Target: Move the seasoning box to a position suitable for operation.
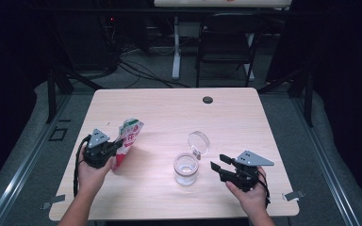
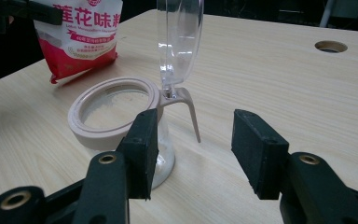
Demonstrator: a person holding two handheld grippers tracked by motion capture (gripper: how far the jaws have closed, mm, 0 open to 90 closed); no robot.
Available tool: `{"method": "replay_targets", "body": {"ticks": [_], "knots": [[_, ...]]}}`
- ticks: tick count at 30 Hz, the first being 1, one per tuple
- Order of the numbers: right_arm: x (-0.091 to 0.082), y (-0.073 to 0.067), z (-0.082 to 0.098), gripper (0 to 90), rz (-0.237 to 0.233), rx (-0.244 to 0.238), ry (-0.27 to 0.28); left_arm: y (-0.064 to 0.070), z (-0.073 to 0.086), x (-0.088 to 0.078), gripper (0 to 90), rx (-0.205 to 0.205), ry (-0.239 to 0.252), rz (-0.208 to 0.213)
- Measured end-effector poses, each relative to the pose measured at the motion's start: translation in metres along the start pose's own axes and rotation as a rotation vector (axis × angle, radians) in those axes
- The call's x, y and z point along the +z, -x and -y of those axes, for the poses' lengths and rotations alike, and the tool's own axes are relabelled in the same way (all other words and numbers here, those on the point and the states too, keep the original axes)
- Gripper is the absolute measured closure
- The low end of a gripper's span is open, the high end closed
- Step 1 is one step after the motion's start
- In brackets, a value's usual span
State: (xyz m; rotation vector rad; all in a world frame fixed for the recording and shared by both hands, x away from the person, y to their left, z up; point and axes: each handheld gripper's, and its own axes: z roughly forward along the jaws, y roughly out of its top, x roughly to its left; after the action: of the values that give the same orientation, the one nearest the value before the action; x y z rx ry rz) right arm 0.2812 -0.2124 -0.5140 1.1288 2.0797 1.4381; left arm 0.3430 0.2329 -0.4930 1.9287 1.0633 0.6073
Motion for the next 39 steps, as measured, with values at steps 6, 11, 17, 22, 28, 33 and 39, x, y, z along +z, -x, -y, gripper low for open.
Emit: {"method": "replay_targets", "body": {"ticks": [6,11,17,22,28,33,39], "knots": [[0.000,0.001,0.000,50.6,0.002,0.002,0.004,-0.004,-0.011,-0.005,90.0,-0.004,0.021,0.000],[-0.001,0.001,-0.001,50.6,0.000,0.003,0.004,-0.006,-0.018,-0.014,90.0,-0.020,0.051,0.011],[-0.001,0.001,-0.002,50.7,-0.002,0.001,0.006,0.001,-0.024,-0.020,90.0,-0.004,0.071,0.037],[-0.001,0.000,-0.003,50.8,-0.004,0.000,0.010,0.011,-0.029,-0.020,90.0,0.020,0.074,0.077],[-0.001,-0.001,-0.003,50.8,-0.003,-0.002,0.011,0.023,-0.034,-0.016,90.0,0.031,0.082,0.138],[-0.002,0.000,-0.003,50.8,-0.002,0.002,0.011,0.037,-0.042,-0.012,90.0,0.049,0.094,0.185],[-0.003,0.001,-0.003,50.9,-0.003,0.002,0.019,0.055,-0.050,-0.005,90.0,0.086,0.092,0.231]]}}
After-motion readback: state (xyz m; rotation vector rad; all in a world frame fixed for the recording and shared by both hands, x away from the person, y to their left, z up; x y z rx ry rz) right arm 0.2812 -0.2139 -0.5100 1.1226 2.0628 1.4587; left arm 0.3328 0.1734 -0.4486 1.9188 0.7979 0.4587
